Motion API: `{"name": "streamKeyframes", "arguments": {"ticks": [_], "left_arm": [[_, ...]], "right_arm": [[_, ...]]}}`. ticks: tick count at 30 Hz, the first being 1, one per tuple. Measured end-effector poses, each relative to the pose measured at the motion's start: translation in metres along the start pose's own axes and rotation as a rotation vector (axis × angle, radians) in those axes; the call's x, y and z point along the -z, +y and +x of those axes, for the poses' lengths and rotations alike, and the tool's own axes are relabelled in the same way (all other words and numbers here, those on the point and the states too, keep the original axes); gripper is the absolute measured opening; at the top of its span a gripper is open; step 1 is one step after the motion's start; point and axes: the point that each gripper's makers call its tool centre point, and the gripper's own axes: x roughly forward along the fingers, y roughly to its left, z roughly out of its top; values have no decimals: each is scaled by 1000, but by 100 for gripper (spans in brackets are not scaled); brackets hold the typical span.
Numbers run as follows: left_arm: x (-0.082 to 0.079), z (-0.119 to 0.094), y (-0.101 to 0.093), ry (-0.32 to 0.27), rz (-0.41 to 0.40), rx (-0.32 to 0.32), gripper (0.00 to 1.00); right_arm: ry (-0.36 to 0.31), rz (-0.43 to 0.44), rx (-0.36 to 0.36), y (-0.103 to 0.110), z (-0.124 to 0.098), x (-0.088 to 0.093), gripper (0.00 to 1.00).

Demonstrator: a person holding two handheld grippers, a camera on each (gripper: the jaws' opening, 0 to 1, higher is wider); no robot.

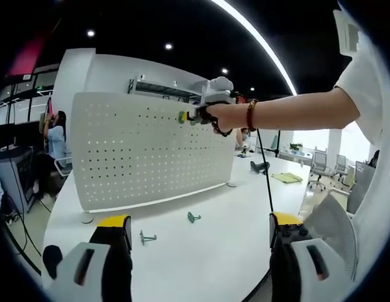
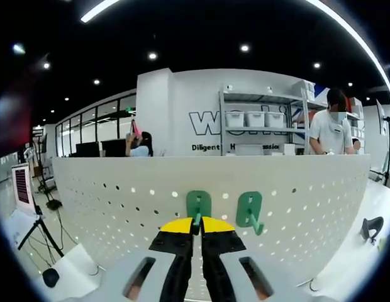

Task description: Insert the hook assembly into the mounting plate slot until the hook locks in place.

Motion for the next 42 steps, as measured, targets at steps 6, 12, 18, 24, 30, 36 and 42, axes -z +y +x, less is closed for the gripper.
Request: {"name": "streamKeyframes", "arguments": {"ticks": [6, 12, 18, 24, 30, 36, 42], "left_arm": [[0, -1, 1, 0, -3, -3, 93], [1, -1, -1, 6, 4, -2, 93], [0, -1, -2, 9, 8, -2, 93], [0, -1, -3, 15, 14, -5, 93], [-8, -3, -1, -9, 23, -19, 95], [-12, -5, 1, -19, 28, -40, 97], [-11, -4, -3, -17, 28, -50, 97]], "right_arm": [[-6, 3, -7, 1, 0, -1, 5], [-7, -11, -18, 4, -3, -2, 9], [-1, -5, -30, 6, -6, 2, 14], [7, -13, -48, 5, -11, 6, 20], [-18, -58, -68, 5, -21, 5, 26], [-32, -53, -101, 8, -27, 9, 31], [-41, -51, -117, 8, -34, 12, 33]]}}
